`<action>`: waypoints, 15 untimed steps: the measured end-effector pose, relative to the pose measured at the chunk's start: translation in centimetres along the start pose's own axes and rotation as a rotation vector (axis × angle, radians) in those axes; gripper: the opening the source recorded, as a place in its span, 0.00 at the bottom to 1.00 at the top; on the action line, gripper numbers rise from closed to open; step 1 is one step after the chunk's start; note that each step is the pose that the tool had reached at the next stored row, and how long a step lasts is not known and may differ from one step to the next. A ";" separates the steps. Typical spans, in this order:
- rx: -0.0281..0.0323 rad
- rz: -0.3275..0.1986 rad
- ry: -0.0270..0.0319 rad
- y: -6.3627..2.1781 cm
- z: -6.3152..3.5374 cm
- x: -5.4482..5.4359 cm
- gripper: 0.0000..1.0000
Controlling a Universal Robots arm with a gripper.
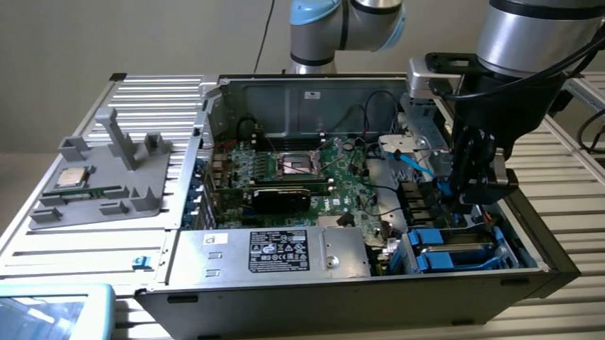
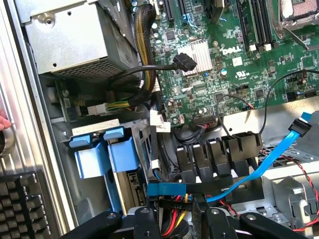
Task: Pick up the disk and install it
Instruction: 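Insert the first disk wire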
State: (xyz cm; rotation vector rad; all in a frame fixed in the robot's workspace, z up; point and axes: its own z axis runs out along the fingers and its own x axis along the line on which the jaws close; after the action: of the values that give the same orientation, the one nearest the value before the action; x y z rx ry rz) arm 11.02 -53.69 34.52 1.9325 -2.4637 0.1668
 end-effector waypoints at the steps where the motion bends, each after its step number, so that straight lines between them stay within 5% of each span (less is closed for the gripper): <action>1: 0.0000 0.000 0.0000 0.00 0.00 0.0 0.36; 3: 0.0000 0.000 0.0000 0.00 0.00 0.0 0.38; 7: 0.0001 0.000 0.0000 -0.05 -0.06 -0.1 0.57; 15: 0.0031 -0.001 -0.0037 -0.78 -2.08 -0.1 0.57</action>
State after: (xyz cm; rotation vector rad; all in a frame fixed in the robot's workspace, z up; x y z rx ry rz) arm 11.67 -53.61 36.65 1.9372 -2.4661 0.1672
